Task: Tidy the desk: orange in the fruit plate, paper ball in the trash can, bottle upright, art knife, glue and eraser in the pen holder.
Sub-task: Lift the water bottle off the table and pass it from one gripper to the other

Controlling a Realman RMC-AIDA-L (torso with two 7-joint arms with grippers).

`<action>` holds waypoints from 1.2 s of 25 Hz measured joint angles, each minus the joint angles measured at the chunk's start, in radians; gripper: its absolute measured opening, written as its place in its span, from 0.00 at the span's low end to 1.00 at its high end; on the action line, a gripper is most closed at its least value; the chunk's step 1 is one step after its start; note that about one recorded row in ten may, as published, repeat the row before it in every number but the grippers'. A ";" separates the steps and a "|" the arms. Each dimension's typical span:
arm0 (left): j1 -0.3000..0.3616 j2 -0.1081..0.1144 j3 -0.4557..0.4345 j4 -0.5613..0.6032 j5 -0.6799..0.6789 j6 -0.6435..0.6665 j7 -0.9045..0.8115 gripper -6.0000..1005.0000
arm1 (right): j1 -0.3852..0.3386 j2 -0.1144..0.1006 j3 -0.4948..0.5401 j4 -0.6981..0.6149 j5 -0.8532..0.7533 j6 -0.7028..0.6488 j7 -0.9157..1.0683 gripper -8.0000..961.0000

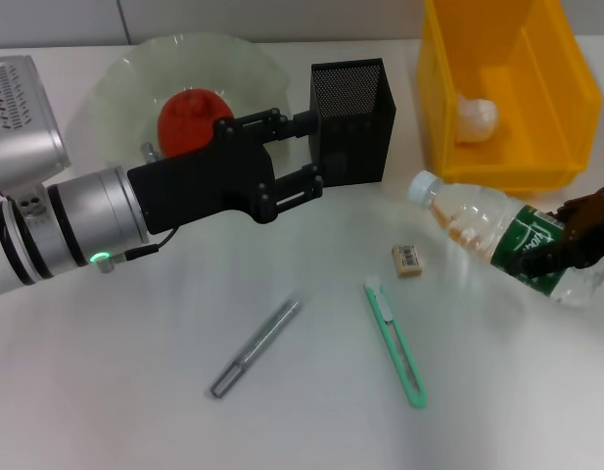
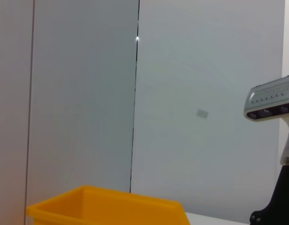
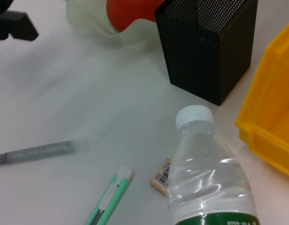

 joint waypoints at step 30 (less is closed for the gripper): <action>-0.007 0.000 0.000 -0.001 -0.036 0.029 -0.015 0.56 | -0.269 0.005 0.085 -0.106 0.577 -0.021 -0.360 0.80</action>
